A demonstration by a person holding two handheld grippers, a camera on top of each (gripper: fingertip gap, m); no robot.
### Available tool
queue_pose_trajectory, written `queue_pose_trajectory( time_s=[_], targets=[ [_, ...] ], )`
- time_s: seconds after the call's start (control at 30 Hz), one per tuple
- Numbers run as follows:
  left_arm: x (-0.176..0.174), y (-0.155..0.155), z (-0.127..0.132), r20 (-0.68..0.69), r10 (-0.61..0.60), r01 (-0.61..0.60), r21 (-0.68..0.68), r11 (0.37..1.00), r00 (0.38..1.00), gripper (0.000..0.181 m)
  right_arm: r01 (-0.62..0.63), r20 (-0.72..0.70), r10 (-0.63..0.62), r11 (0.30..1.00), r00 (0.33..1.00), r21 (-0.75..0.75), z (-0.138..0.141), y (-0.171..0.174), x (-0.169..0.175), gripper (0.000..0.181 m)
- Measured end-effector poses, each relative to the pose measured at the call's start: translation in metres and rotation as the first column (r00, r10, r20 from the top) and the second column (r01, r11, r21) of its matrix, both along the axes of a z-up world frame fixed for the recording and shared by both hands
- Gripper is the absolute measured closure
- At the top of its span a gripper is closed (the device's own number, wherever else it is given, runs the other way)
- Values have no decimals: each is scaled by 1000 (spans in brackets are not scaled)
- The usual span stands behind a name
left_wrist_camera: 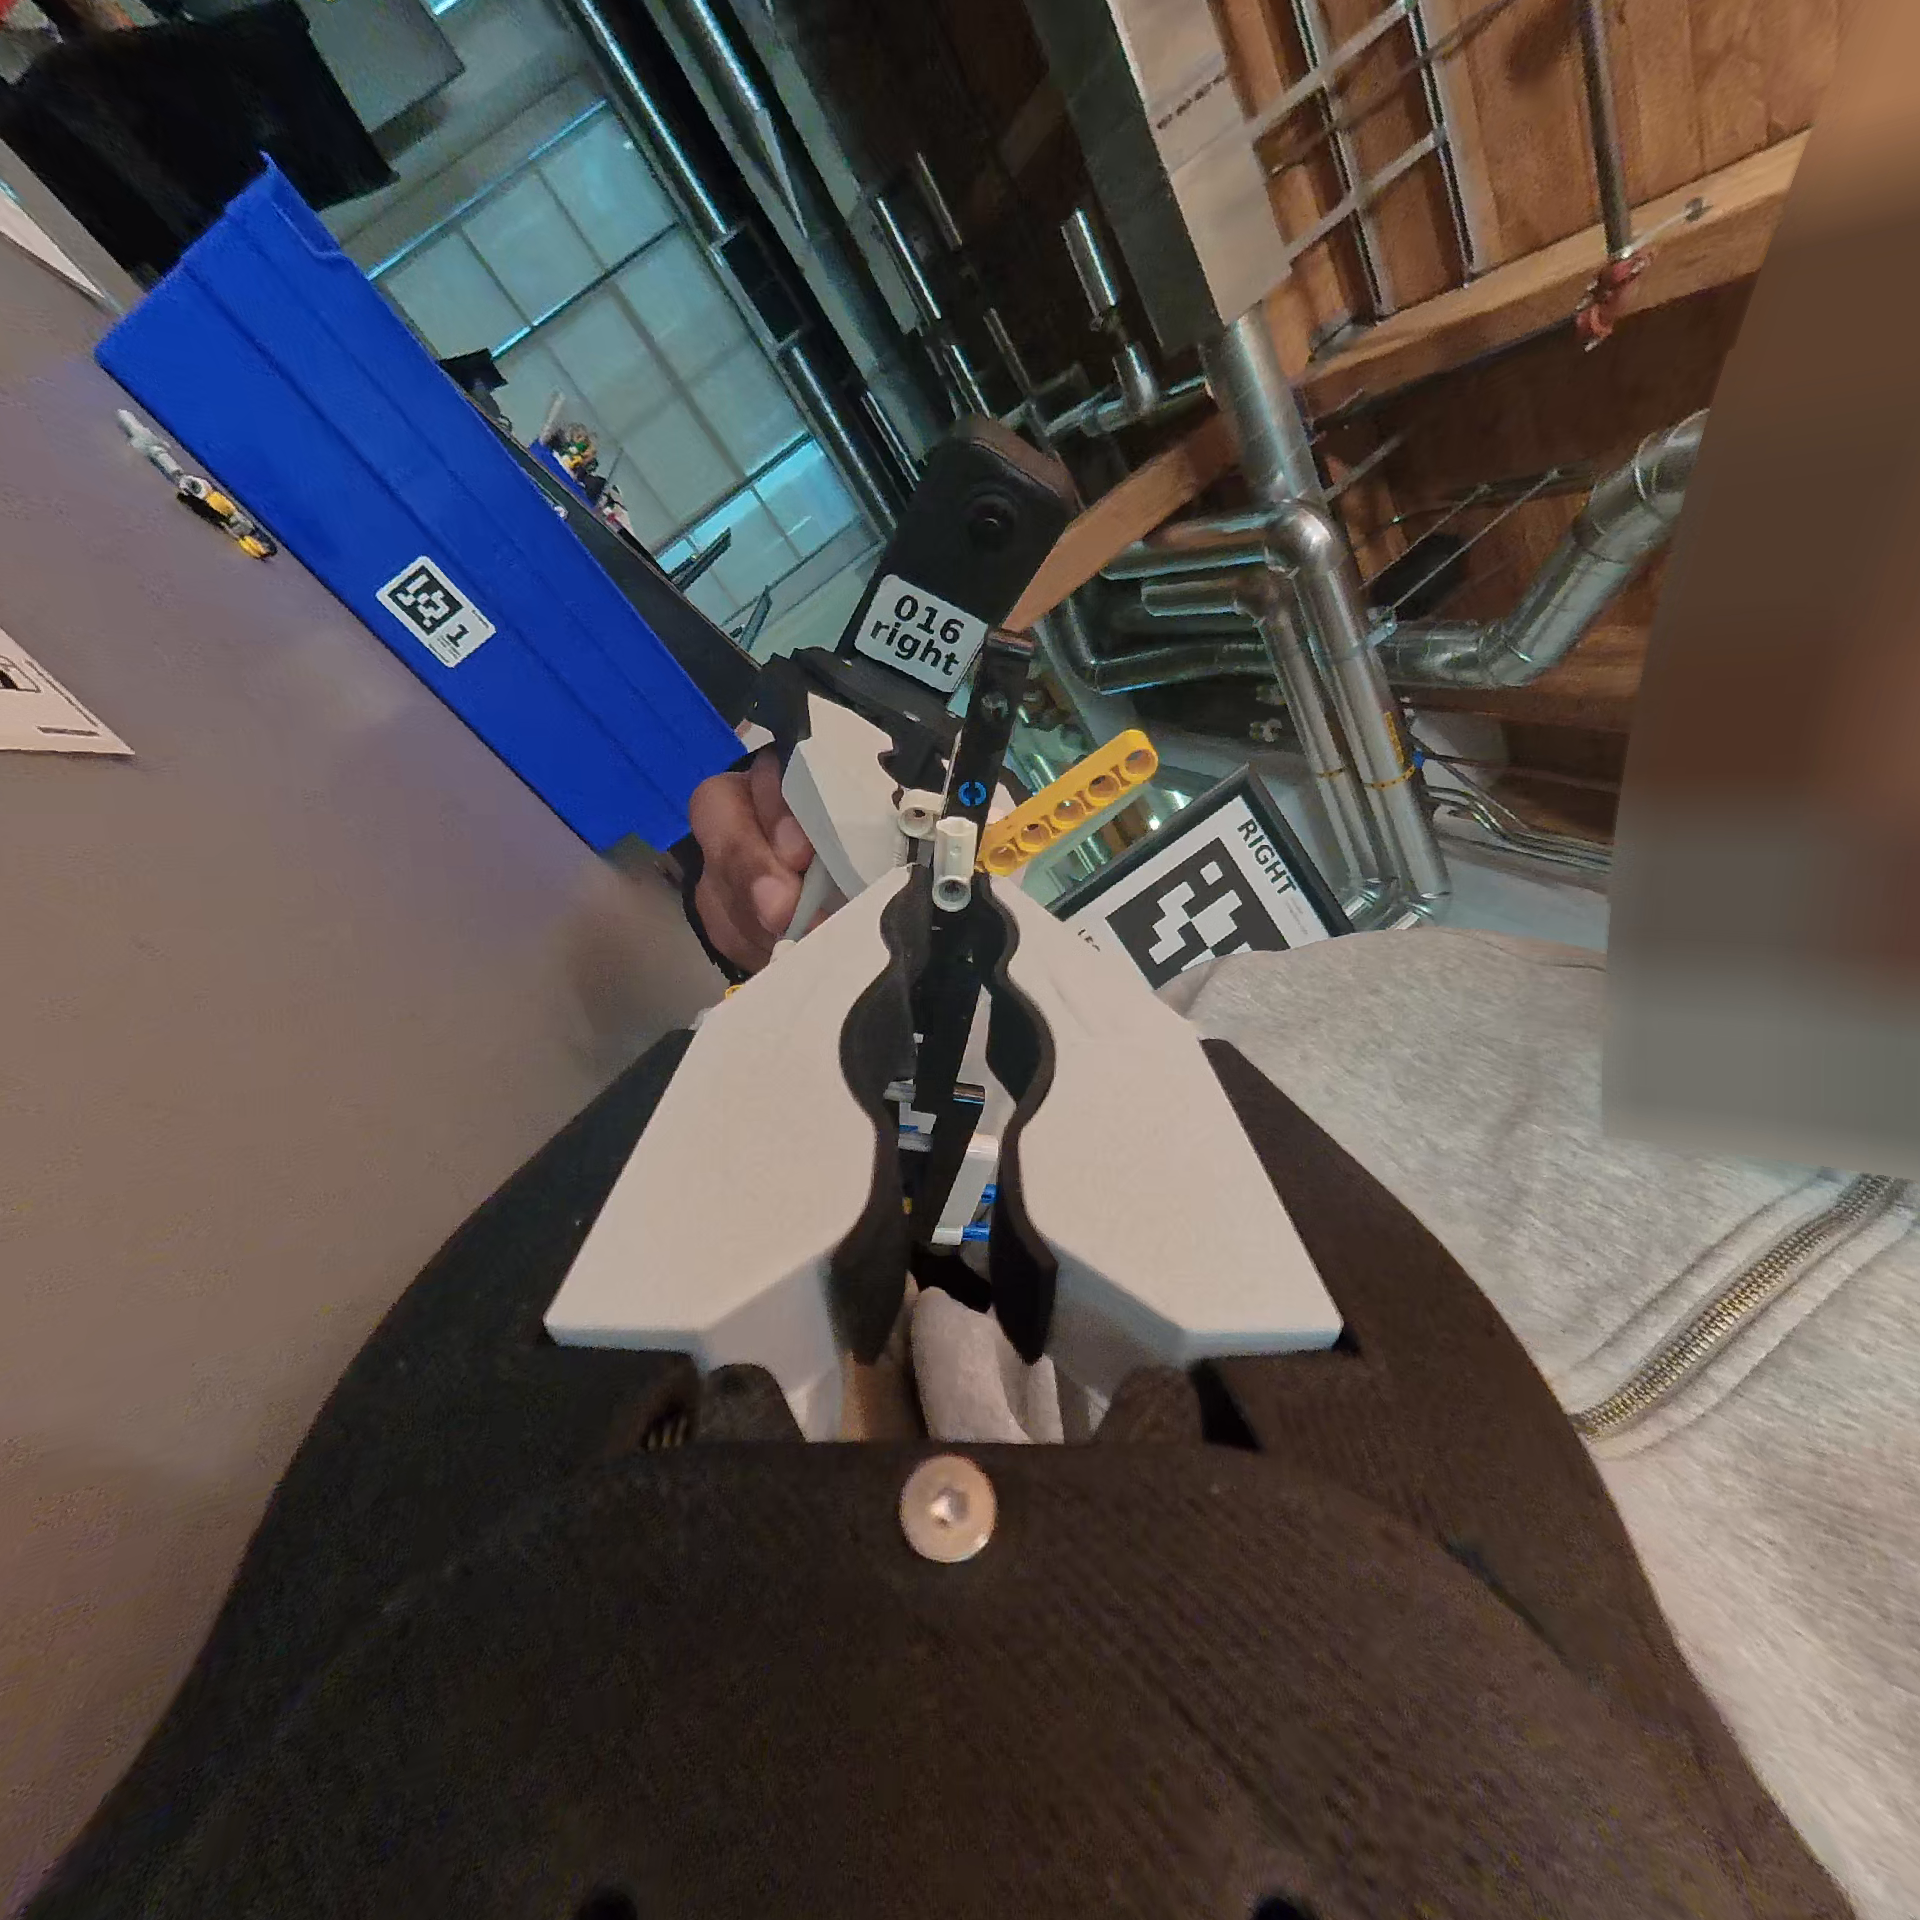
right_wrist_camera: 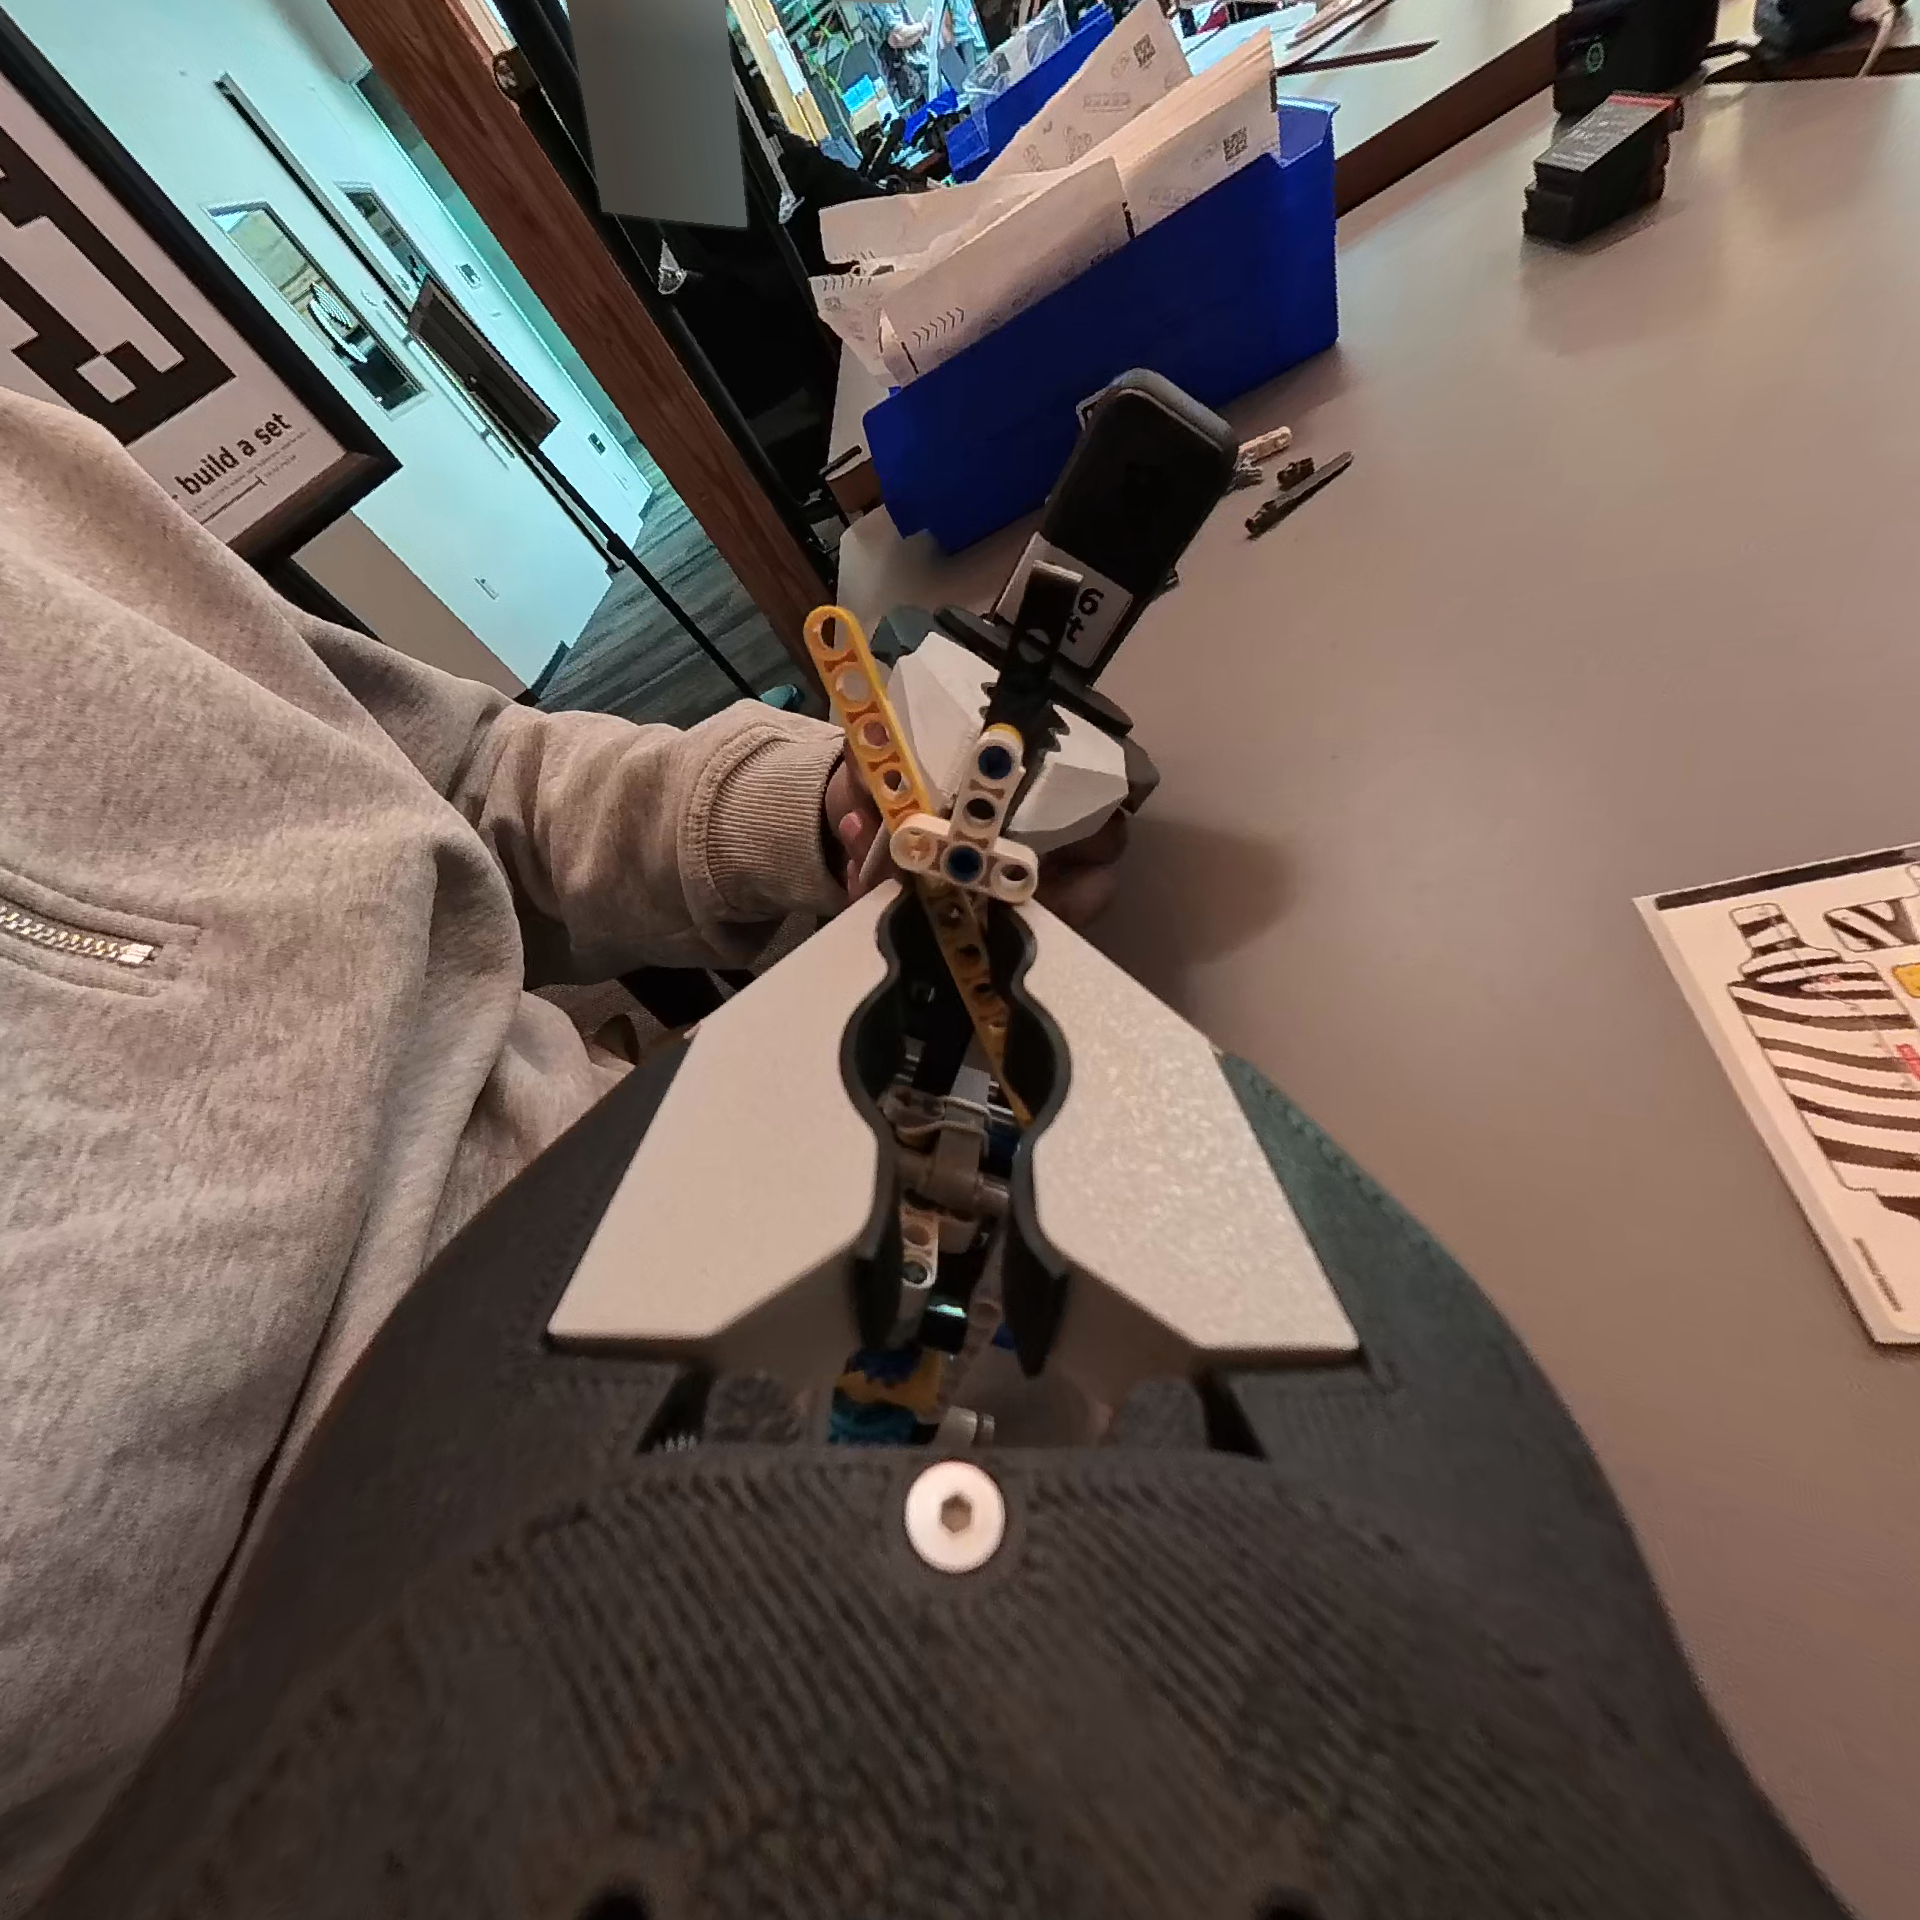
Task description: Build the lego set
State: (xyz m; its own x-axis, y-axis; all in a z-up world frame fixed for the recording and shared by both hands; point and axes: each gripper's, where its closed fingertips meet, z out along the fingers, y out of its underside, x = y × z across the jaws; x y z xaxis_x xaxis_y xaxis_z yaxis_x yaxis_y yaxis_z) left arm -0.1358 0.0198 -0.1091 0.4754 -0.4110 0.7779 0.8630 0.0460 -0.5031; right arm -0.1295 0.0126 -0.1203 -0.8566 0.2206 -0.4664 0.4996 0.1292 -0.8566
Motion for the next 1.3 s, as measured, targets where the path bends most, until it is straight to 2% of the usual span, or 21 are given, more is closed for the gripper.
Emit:
queue_pose_trajectory(
  time_s=[0.33, 0.67, 0.93, 1.3],
  targets=[
    [-2, 1, -3, -60, 43, -45, -40, 998, 997, 176, 12, 9, -12, 1000, 1000, 9, -3, 1, -2, 171],
    [-7, 4, -6, -158, 129, -144, -90, 986, 979, 176, 41, 54, -41, 999, 998, -9, -5, 2, -8, 170],
    [5, 8, 6, -214, 144, -160, -60, 985, 966, 165, -7, 113, 23, 990, 993, -140, 3, -2, -2, 169],
    [1, 2, 16, -302, 285, -307, -29, 951, 910, 172, -36, 220, 123, 932, 968, -361, 19, -5, -2, 170]
  ],
)
